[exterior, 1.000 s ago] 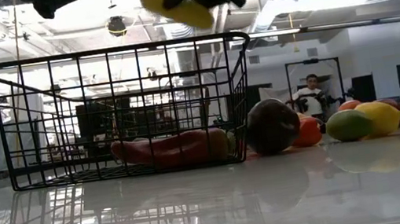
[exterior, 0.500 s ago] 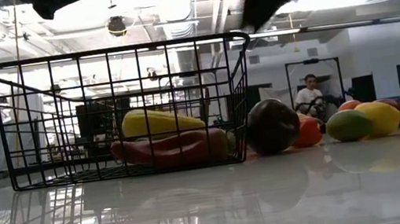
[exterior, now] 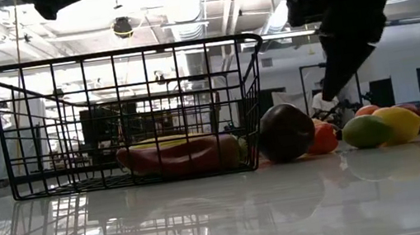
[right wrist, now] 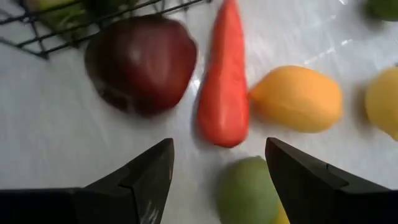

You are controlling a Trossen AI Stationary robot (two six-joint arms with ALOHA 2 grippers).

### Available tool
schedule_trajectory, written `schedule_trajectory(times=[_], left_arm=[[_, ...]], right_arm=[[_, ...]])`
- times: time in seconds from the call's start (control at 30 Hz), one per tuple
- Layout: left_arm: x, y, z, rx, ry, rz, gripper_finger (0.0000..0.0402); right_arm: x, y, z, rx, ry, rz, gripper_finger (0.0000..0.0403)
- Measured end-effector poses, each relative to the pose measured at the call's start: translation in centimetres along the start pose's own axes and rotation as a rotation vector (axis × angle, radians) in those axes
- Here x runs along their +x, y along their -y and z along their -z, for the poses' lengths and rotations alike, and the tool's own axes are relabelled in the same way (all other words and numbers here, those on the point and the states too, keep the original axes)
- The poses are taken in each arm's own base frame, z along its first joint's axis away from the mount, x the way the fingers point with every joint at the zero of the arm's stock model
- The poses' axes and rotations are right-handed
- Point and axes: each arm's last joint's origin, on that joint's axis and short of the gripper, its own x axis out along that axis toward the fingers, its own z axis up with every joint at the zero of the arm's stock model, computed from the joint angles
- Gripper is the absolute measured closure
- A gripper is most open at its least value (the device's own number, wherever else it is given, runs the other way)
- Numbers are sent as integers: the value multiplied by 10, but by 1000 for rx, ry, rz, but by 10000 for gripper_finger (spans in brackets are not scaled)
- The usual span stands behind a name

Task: Sort produce into baskets
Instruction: Put the carrot into the black wire basket

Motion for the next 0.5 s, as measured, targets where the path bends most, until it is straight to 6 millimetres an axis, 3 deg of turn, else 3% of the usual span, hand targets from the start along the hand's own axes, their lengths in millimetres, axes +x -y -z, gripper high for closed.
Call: schedule_trajectory(times=[0.5], left_arm=[[0, 0, 0, 3, -2, -3, 152]], right_arm=[[30, 5, 15, 10, 111, -54, 121]])
